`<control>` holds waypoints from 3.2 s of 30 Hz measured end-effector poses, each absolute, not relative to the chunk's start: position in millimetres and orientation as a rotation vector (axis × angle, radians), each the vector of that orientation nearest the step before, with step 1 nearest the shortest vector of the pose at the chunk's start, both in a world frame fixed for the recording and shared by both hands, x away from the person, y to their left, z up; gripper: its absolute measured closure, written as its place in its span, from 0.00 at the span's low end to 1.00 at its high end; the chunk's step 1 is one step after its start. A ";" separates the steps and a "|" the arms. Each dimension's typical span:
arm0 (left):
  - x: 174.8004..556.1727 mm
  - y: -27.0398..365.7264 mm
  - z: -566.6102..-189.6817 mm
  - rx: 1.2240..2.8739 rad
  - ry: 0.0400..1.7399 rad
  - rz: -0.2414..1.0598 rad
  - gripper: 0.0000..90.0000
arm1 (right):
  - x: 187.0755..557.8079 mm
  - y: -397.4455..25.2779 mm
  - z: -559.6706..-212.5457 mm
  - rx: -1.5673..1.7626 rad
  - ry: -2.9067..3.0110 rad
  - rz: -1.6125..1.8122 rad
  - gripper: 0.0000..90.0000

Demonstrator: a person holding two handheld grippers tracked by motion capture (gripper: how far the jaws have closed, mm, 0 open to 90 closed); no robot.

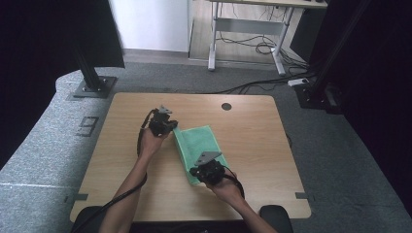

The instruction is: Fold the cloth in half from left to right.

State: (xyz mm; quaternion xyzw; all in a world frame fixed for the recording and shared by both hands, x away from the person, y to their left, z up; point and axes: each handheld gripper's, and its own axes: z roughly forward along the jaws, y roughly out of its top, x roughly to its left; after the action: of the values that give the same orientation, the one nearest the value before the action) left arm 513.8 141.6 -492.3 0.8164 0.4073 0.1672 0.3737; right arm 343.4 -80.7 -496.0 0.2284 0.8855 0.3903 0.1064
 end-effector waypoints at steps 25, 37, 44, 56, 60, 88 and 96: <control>537.4 62.0 -503.0 2.201 0.937 0.421 0.94 | 356.8 -154.3 -507.6 0.855 2.541 1.107 0.95; 541.0 52.0 -511.5 2.189 0.942 0.441 0.72 | 360.6 -164.0 -515.0 0.914 2.532 1.077 0.93; 538.0 53.9 -503.0 2.148 0.935 0.493 0.50 | 363.5 -178.0 -514.4 0.963 2.503 1.063 0.87; 533.4 61.1 -491.7 2.145 0.923 0.531 0.33 | 370.5 -200.0 -506.0 1.030 2.412 1.068 0.69; 524.8 65.6 -497.6 2.151 0.917 0.480 0.28 | 375.3 -200.7 -507.0 1.049 2.398 1.062 0.58; 431.8 84.9 -529.1 2.222 0.819 0.434 0.19 | 383.7 -186.7 -519.2 1.063 2.447 0.978 0.96; 431.7 77.3 -544.9 2.252 0.835 0.440 0.19 | 390.1 -191.3 -531.2 1.086 2.458 0.881 0.89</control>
State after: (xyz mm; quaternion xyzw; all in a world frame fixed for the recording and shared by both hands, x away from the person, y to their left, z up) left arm 431.7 77.3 -544.9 0.8664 0.3211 0.1693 0.3430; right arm 390.1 -191.3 -531.2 0.3792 0.8585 0.3077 0.1563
